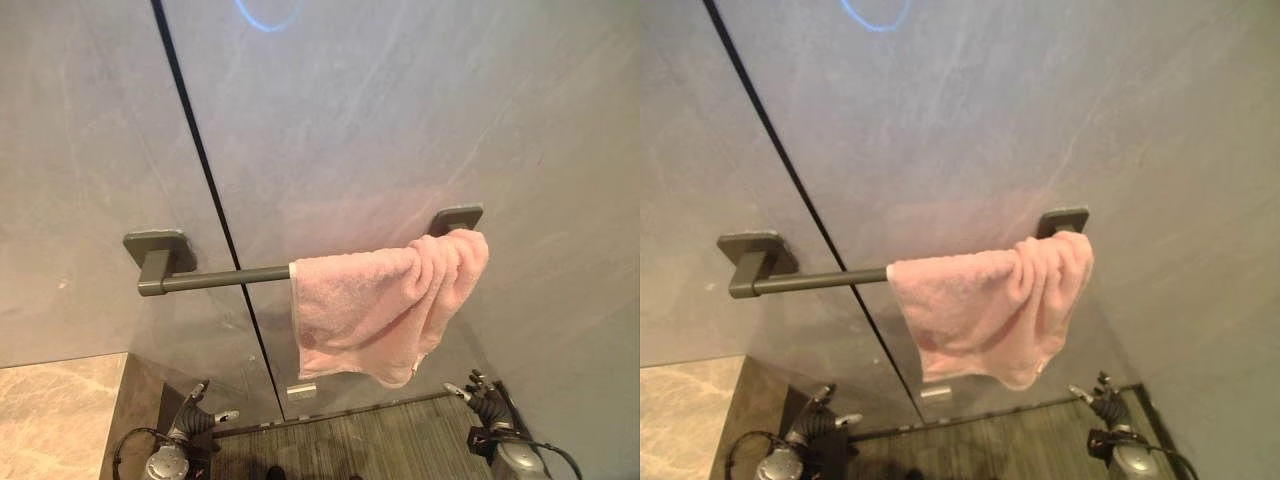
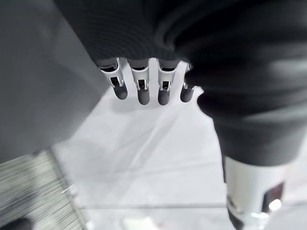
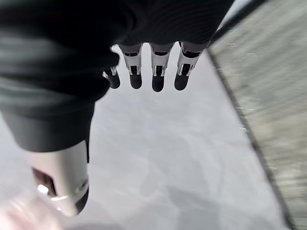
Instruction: Put brush and paste in cup on sink, flatten towel.
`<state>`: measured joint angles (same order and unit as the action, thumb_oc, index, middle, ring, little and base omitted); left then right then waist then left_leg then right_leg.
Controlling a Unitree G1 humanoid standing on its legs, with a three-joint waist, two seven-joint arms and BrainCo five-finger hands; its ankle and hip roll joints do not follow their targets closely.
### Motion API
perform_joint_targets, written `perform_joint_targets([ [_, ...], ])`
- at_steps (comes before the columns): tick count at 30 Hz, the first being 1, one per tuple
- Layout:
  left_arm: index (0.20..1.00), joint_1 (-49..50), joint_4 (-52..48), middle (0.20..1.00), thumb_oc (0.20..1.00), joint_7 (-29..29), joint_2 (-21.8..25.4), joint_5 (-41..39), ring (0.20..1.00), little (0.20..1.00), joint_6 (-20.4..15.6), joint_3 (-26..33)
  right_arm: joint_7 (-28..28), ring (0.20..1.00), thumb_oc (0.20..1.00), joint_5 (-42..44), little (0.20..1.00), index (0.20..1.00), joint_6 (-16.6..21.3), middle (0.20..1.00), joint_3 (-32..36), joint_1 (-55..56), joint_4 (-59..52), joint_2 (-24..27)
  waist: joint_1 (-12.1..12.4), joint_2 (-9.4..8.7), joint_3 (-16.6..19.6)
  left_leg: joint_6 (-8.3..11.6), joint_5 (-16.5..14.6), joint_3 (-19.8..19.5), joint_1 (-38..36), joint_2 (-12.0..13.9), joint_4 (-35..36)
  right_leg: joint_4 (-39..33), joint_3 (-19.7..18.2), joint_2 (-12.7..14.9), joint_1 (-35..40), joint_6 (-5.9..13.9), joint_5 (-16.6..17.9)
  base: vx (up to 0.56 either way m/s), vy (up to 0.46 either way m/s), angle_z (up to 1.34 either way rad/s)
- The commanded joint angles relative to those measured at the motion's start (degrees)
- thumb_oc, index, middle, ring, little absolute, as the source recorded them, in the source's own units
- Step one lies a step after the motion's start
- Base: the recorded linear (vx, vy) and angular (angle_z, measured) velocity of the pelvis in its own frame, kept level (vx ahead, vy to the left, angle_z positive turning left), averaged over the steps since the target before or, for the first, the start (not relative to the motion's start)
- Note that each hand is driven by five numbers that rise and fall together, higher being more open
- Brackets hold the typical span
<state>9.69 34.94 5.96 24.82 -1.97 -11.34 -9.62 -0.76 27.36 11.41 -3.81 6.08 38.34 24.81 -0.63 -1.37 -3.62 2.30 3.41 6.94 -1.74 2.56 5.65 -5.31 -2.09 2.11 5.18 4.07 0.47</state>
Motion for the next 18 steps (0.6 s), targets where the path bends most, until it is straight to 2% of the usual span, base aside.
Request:
perform_joint_targets([
  [1, 1.0, -2.98, -2.63, 1.0, 1.0, -1.31, 4.98, -2.37, 1.0, 1.0, -4.39, 0.96, 4.25, 1.0, 1.0, 4.99, 1.0, 1.0, 2.66, 1.0, 1.26, -2.9, -3.26, 3.44, 1.57, -1.66, 1.13, 2.35, -1.13, -1.14, -1.87, 0.74, -0.65, 0.31, 0.27, 4.46, -3.58, 5.11, 6.57, -0.01, -0.012, 0.03],
  [2, 1.0, -2.89, -2.75, 1.0, 1.0, -1.36, 5.0, -2.4, 1.0, 1.0, -4.32, 1.0, 4.28, 1.0, 1.0, 5.03, 1.0, 1.0, 2.62, 1.0, 1.25, -2.85, -3.31, 3.47, 1.53, -1.65, 1.14, 2.36, -1.13, -1.17, -1.89, 0.73, -0.65, 0.31, 0.3, 4.46, -3.56, 5.11, 6.56, 0.0, -0.016, 0.05],
  [7, 1.0, -2.14, -14.68, 1.0, 1.0, -6.16, 9.81, -8.32, 1.0, 1.0, -6.07, 1.92, 11.17, 1.0, 1.0, 10.91, 1.0, 1.0, 0.34, 1.0, -0.56, -3.67, -6.44, 10.29, 2.14, -1.65, 1.16, 2.55, -1.05, -1.75, -1.89, 0.68, -0.65, 0.31, 1.04, 4.63, -3.19, 4.93, 6.24, 0.0, -0.017, 0.09],
  [12, 1.0, -1.81, -21.35, 1.0, 1.0, -8.93, 11.96, -12.03, 1.0, 1.0, -6.64, 2.83, 13.79, 1.0, 1.0, 15.25, 1.0, 1.0, 0.01, 1.0, 0.16, -4.29, -10.82, 12.69, 2.25, -1.3, 0.99, 2.59, -1.04, -1.91, -1.99, 0.64, -0.65, 0.31, 1.23, 4.78, -2.98, 4.93, 6.08, 0.0, -0.004, 0.01],
  [18, 1.0, -1.86, -30.63, 1.0, 1.0, -13.23, 13.5, -19.66, 1.0, 1.0, -7.01, 3.56, 16.24, 1.0, 1.0, 18.56, 1.0, 1.0, 0.8, 1.0, -0.23, -5.5, -21.16, 15.11, 2.4, -0.35, 0.44, 2.69, -0.69, -2.03, -1.56, 0.69, -0.65, 0.31, 1.62, 4.81, -3.21, 4.83, 5.85, 0.0, 0.0, 0.0],
])
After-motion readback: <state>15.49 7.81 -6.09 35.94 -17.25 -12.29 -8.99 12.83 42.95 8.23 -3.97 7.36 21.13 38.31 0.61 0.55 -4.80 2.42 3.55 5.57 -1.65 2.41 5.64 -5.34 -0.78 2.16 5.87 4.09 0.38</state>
